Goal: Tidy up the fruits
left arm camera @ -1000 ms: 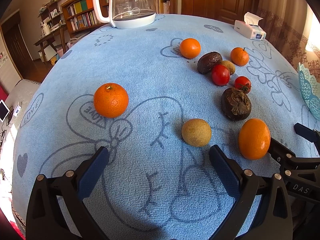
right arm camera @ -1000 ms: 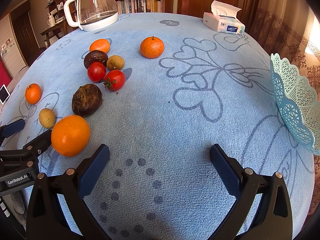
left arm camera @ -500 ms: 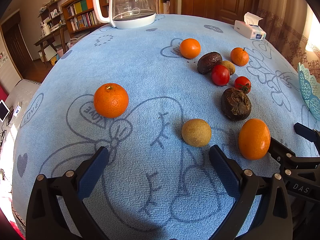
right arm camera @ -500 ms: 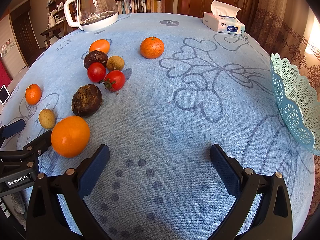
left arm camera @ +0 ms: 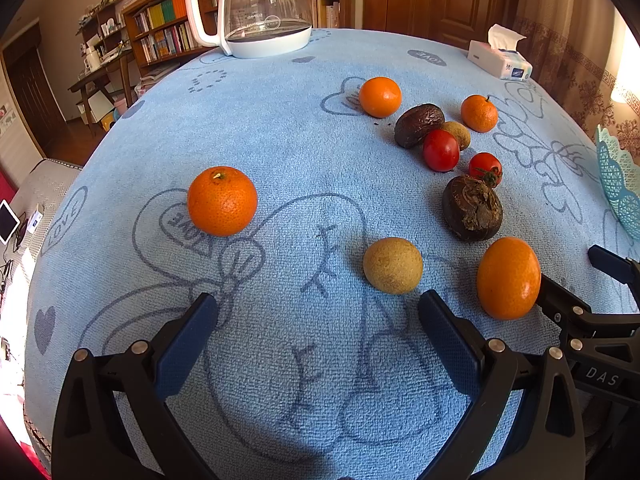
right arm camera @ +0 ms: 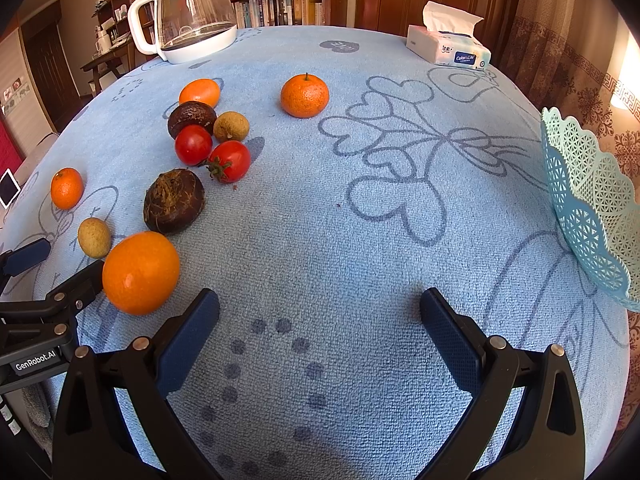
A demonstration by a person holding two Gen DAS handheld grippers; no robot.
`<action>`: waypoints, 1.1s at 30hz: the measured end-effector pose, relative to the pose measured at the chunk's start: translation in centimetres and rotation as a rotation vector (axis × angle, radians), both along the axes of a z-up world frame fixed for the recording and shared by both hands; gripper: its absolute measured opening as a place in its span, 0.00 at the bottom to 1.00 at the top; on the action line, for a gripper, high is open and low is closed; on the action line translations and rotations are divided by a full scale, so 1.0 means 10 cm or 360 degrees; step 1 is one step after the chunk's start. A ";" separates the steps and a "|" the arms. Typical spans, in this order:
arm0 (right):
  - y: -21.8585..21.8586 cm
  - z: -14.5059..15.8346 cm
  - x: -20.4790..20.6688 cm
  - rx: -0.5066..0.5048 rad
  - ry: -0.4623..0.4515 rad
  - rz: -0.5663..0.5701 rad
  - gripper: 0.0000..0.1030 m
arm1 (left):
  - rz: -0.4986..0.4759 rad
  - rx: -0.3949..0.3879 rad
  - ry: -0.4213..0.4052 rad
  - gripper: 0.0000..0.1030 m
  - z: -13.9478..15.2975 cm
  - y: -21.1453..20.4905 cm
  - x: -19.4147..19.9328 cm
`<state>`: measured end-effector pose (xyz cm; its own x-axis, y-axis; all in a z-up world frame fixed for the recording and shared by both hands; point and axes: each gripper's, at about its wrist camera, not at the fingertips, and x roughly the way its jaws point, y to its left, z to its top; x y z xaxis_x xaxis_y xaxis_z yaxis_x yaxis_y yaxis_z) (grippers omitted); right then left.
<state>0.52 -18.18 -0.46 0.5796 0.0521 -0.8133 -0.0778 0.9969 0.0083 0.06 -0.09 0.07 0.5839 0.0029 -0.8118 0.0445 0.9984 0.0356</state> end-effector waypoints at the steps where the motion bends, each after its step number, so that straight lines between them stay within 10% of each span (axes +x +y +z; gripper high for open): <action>1: 0.00 0.00 0.00 0.0000 0.0000 0.0000 0.98 | 0.0000 0.0000 0.0000 0.95 0.00 0.00 0.00; 11: -0.03 -0.03 0.00 0.0034 -0.0006 0.0006 0.98 | -0.0008 -0.0005 -0.0014 0.95 0.02 -0.01 -0.02; 22: -0.23 0.18 -0.09 0.0379 -0.0124 0.0050 0.98 | -0.0139 -0.0300 -0.0223 0.95 0.24 0.19 -0.25; 33: -0.27 0.35 -0.19 0.0494 -0.0265 0.0065 0.98 | 0.0029 -0.0229 -0.0393 0.95 0.45 0.62 -0.30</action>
<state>-1.38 -20.89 3.04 0.6952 0.3079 -0.6495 -0.1435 0.9449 0.2944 -2.90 6.06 4.56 0.7651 -0.0896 -0.6377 0.0342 0.9945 -0.0988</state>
